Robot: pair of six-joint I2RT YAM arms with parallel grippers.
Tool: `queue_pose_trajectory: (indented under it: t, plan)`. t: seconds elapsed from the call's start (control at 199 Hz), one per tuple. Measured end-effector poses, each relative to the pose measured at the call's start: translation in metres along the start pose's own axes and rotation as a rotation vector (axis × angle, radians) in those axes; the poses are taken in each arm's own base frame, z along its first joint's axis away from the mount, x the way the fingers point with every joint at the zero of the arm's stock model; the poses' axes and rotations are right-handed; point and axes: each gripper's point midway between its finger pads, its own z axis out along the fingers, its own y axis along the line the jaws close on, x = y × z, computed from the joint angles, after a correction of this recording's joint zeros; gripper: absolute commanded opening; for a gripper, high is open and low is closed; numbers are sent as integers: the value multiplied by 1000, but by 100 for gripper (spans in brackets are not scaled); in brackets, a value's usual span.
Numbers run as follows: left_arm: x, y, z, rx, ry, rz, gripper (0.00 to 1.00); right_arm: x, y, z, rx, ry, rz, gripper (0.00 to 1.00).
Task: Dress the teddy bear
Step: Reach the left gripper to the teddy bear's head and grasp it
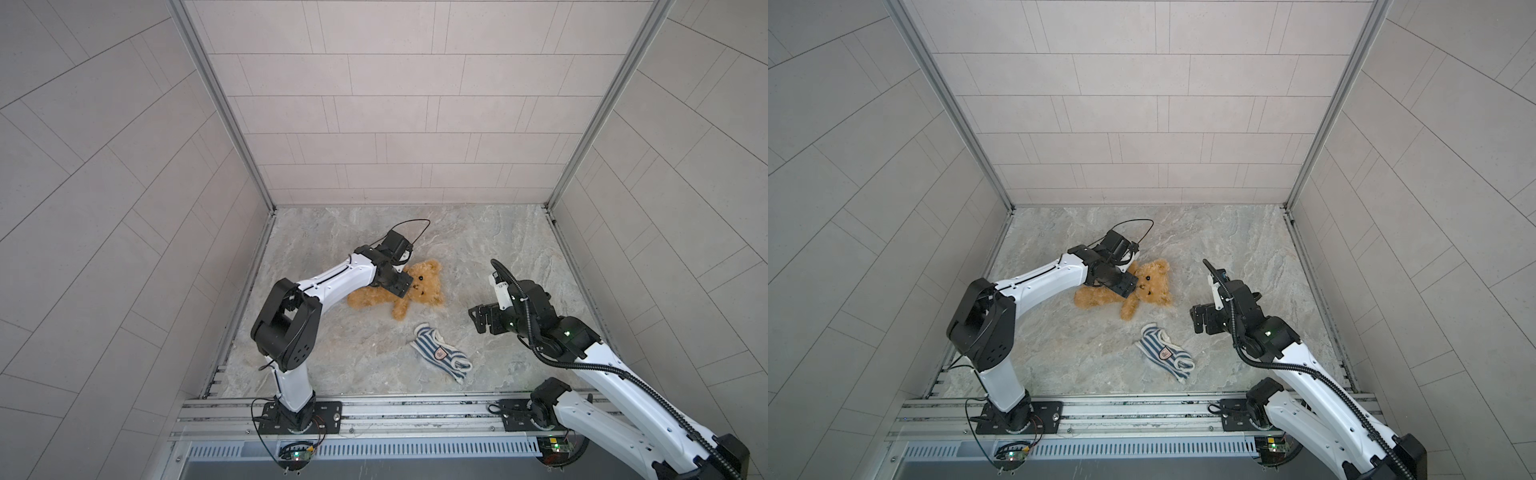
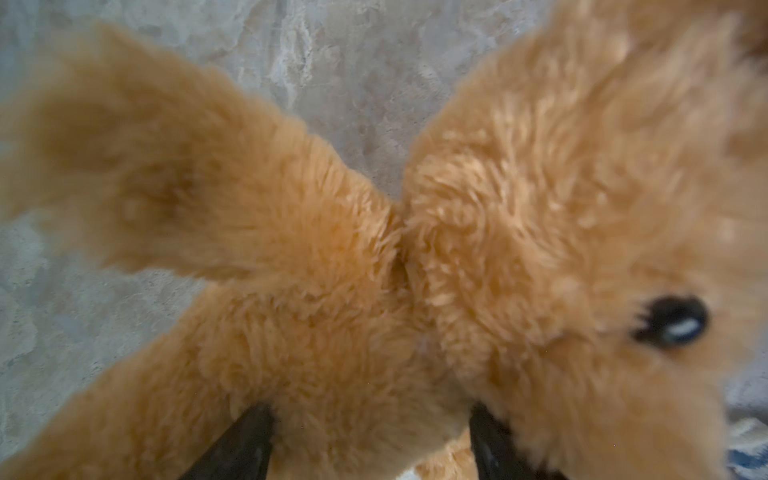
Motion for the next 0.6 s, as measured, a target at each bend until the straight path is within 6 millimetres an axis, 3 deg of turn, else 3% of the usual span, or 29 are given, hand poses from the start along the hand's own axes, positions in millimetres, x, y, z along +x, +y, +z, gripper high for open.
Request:
queue_pose_trajectory:
  t: [0.135, 0.256, 0.481, 0.597]
  plan:
    - [-3, 4, 5, -18, -13, -3, 73, 0, 2, -1, -6, -4, -4, 100]
    - [-8, 5, 12, -27, -32, -10, 66, 0, 3, -4, -15, -24, -3, 100]
    - [-14, 5, 21, -24, -70, -37, 40, 1, 4, -5, -22, -27, -5, 99]
    - [-14, 4, 23, -20, -82, -61, 30, 1, 7, -6, -32, -28, -11, 94]
